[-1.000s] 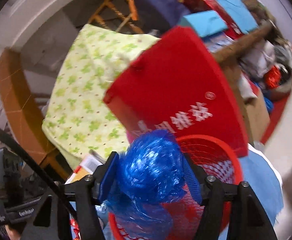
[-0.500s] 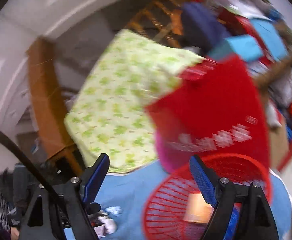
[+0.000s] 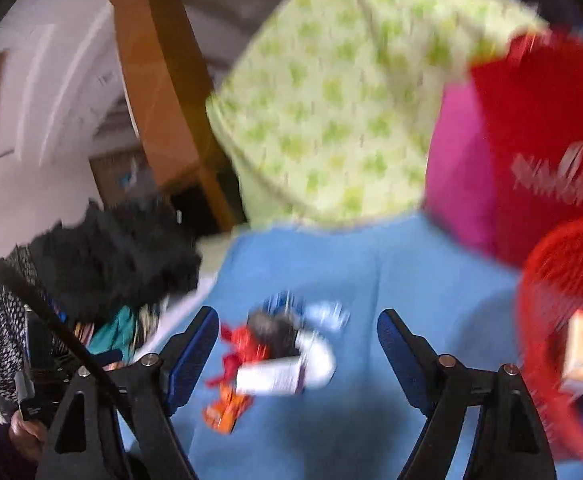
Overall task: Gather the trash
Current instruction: 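Grasp the orange wrapped item with the left tool while the right tool grasps the white bag, then carry the orange item and white bag to the red basket and release both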
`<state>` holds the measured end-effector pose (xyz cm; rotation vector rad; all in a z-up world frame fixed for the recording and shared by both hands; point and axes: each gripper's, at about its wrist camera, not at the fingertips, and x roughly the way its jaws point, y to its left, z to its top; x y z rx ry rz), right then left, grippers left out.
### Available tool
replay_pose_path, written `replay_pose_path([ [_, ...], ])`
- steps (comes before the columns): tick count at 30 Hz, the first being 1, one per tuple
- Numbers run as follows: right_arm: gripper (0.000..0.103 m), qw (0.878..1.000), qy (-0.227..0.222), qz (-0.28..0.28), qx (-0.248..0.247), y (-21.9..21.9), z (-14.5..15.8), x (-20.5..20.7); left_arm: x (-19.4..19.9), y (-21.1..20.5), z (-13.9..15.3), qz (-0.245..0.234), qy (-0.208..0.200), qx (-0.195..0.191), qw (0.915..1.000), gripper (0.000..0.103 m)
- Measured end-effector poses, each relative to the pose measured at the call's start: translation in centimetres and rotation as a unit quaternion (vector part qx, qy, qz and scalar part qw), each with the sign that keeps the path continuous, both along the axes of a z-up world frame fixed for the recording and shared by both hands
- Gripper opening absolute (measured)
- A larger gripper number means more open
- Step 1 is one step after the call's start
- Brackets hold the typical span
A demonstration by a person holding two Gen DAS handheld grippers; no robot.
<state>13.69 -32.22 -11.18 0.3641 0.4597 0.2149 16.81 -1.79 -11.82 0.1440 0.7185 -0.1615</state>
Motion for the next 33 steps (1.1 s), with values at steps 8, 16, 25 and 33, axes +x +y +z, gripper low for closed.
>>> replay_pose_path([
  [8, 0.077, 0.990, 0.138, 0.021, 0.030, 2.1, -5.6, 5.8, 1.2, -2.3, -3.3, -0.031, 0.040, -0.022, 0.9985, 0.063],
  [16, 0.065, 0.984, 0.173, -0.029, 0.026, 0.3, -7.0, 10.1, 3.3, -4.3, -6.6, -0.093, 0.097, -0.084, 0.9874, 0.062],
  [25, 0.056, 0.972, 0.220, -0.020, 0.077, 0.4, -10.1, 14.3, 5.1, -5.5, -7.8, -0.129, 0.139, -0.127, 0.9735, 0.038],
  [33, 0.032, 0.974, 0.215, -0.039, 0.063, 1.2, -10.2, 14.5, 4.1, -6.8, -8.3, -0.134, 0.115, -0.067, 0.9819, 0.025],
])
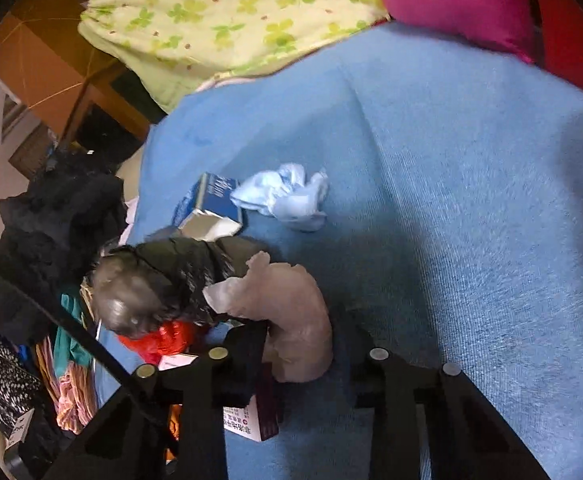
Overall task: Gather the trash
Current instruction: 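Carry the orange item and white bag to the red basket and release both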
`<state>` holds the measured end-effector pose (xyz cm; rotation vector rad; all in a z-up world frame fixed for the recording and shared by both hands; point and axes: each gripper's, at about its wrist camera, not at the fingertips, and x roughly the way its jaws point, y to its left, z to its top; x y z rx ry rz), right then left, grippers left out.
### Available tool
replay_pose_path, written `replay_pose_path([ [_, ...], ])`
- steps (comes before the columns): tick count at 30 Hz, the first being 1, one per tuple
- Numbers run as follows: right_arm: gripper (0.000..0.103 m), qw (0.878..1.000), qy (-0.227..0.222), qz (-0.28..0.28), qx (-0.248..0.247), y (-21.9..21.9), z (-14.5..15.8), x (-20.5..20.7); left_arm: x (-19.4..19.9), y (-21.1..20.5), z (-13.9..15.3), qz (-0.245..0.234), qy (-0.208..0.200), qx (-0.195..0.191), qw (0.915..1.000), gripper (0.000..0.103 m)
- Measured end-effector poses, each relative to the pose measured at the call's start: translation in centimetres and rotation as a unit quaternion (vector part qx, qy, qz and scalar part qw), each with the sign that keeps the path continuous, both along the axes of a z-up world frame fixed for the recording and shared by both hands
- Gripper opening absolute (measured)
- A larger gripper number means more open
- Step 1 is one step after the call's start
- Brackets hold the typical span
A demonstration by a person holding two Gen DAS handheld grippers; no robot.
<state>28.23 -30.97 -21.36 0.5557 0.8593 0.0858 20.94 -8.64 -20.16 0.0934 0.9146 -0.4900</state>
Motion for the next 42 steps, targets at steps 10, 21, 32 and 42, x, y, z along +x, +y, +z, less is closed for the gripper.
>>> replay_pose_path([
  [10, 0.032, 0.991, -0.121, 0.010, -0.058, -0.2, 6.2, -5.0, -3.6, -1.9, 3.2, 0.025, -0.083, 0.059, 0.9945, 0.025],
  [21, 0.032, 0.985, -0.165, -0.011, -0.055, -3.2, 9.3, -8.8, -5.5, -5.0, 8.4, 0.024, -0.149, 0.102, 0.9833, 0.025],
  [32, 0.032, 0.976, -0.207, -0.027, -0.058, -6.0, 11.5, -12.2, -6.7, -8.7, 11.0, -0.003, -0.182, 0.118, 0.9761, 0.025],
  [42, 0.032, 0.968, -0.238, -0.052, -0.052, -8.9, 12.8, -15.0, -7.7, -12.2, 12.6, -0.030, -0.205, 0.130, 0.9696, 0.025],
])
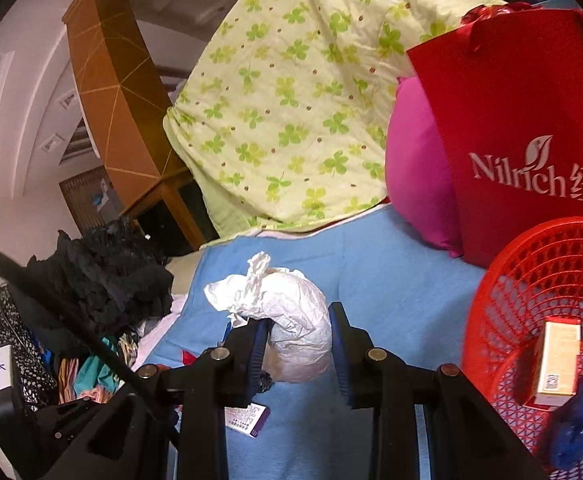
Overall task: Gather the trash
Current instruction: 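Carry the orange item and white bag to the red basket and release both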
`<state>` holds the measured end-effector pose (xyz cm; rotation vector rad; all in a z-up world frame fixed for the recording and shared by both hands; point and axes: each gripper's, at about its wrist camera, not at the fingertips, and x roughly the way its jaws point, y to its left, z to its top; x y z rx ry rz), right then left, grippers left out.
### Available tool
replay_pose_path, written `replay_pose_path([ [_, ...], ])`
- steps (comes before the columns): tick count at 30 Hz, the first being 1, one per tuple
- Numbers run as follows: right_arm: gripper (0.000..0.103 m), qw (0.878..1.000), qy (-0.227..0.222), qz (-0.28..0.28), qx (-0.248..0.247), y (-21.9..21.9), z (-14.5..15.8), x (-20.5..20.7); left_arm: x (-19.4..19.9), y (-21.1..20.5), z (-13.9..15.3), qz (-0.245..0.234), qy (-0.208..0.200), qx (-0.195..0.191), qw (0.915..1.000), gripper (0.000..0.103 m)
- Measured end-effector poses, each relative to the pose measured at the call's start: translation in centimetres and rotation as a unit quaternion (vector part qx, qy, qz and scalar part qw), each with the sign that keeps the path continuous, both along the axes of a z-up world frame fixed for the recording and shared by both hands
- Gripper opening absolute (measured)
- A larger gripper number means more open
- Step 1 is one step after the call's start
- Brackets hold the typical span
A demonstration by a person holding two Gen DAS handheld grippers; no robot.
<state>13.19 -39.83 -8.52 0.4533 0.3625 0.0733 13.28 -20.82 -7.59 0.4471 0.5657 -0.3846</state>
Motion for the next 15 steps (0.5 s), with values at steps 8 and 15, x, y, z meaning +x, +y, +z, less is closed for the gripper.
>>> replay_pose_path([
  [8, 0.032, 0.999, -0.021, -0.022, 0.012, -2.7, 0.6, -2.2, -0.3, -2.7, 1.3, -0.024, 0.009, -0.016, 0.9995, 0.025],
  [15, 0.032, 0.998, -0.038, -0.049, 0.026, -5.7, 1.0, -4.6, -0.8, -6.1, 3.3, -0.060, -0.008, -0.037, 0.9974, 0.025],
])
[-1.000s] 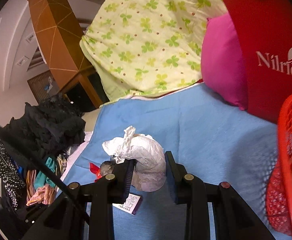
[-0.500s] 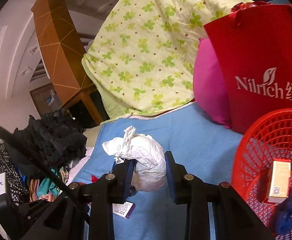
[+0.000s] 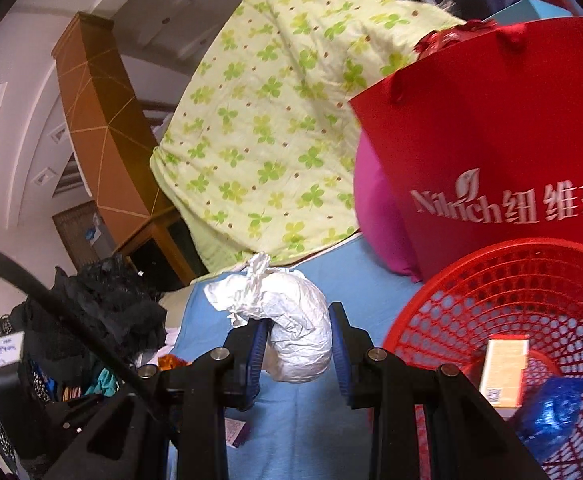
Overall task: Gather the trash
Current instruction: 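Carry the orange item and white bag to the red basket and release both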
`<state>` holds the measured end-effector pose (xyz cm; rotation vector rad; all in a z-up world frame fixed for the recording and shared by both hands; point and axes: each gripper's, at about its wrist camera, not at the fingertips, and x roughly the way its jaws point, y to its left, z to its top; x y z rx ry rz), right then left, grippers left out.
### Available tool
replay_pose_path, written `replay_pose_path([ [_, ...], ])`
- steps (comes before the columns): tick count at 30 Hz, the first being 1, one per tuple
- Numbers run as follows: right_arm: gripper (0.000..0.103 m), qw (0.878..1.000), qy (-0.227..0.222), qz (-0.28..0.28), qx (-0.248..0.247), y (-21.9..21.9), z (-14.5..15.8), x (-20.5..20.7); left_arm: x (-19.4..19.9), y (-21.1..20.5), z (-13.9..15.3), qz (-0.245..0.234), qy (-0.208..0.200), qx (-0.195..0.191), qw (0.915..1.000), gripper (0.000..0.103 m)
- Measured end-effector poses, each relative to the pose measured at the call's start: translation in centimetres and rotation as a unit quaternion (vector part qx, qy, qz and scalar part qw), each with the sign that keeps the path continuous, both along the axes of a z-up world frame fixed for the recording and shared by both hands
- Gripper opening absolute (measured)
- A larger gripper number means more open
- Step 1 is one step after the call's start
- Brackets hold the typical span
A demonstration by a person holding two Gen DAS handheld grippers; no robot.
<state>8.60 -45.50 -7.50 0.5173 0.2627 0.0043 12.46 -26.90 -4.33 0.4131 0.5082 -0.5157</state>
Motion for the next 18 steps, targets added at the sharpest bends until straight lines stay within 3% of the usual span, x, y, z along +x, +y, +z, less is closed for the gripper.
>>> replay_pose_path([
  [9, 0.032, 0.999, -0.012, -0.041, 0.022, -4.1, -0.1, -2.8, -1.0, -2.0, 2.5, -0.079, 0.007, -0.081, 0.9936, 0.025],
  [18, 0.032, 0.995, -0.022, -0.087, 0.050, -7.9, -0.1, -5.6, -1.5, -6.0, 2.9, -0.121, 0.033, -0.090, 0.9880, 0.025],
])
